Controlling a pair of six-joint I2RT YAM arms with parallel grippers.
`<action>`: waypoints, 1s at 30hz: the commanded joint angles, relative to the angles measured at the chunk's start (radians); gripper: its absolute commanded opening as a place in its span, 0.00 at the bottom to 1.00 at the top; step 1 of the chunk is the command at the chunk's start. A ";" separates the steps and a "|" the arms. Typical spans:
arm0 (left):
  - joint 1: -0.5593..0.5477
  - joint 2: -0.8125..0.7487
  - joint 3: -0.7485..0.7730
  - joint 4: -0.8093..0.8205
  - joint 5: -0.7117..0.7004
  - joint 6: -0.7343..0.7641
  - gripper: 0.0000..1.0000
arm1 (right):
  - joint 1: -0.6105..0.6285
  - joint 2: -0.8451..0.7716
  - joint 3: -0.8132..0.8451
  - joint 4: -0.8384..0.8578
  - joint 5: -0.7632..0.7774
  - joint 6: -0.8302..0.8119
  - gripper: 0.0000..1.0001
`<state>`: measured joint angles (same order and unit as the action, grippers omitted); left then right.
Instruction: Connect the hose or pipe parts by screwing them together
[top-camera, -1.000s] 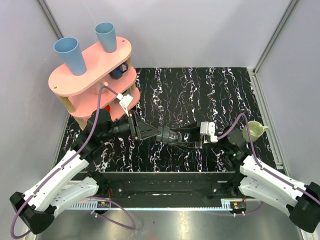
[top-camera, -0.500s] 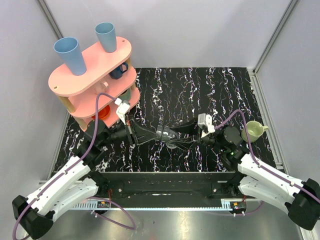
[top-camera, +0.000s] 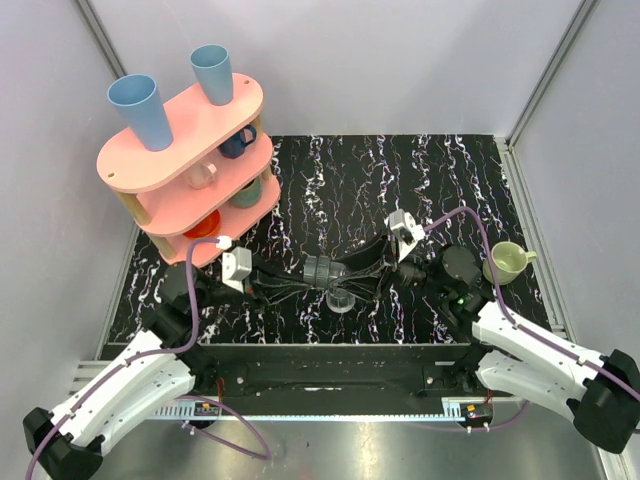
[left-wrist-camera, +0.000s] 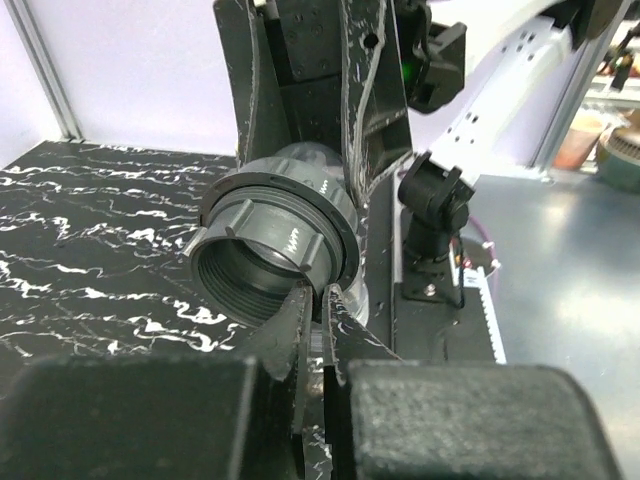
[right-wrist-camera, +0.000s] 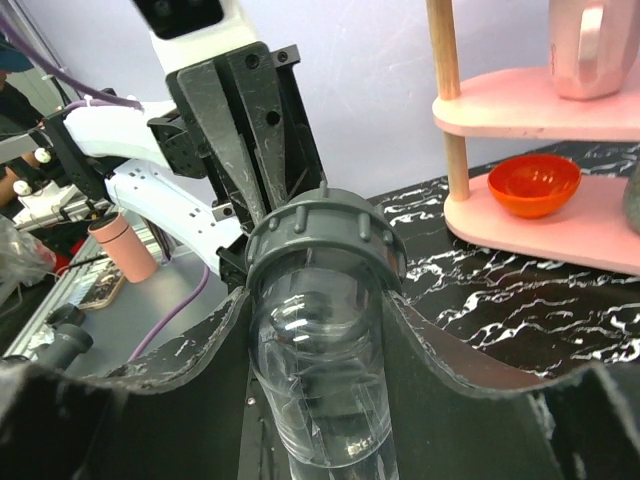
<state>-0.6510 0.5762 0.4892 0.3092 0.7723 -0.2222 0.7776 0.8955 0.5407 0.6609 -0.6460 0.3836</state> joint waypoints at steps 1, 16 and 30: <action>0.007 0.022 0.025 -0.099 -0.042 0.216 0.00 | -0.005 0.008 0.058 0.131 -0.041 0.124 0.00; 0.007 -0.062 -0.051 0.119 -0.137 -0.089 0.42 | -0.005 -0.021 0.031 0.040 -0.015 -0.041 0.00; 0.008 -0.023 0.110 -0.102 -0.295 -0.434 0.68 | -0.006 -0.035 0.015 0.072 -0.053 -0.077 0.00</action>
<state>-0.6468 0.4870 0.5270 0.2089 0.5213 -0.4797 0.7704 0.8604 0.5407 0.6426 -0.6735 0.3096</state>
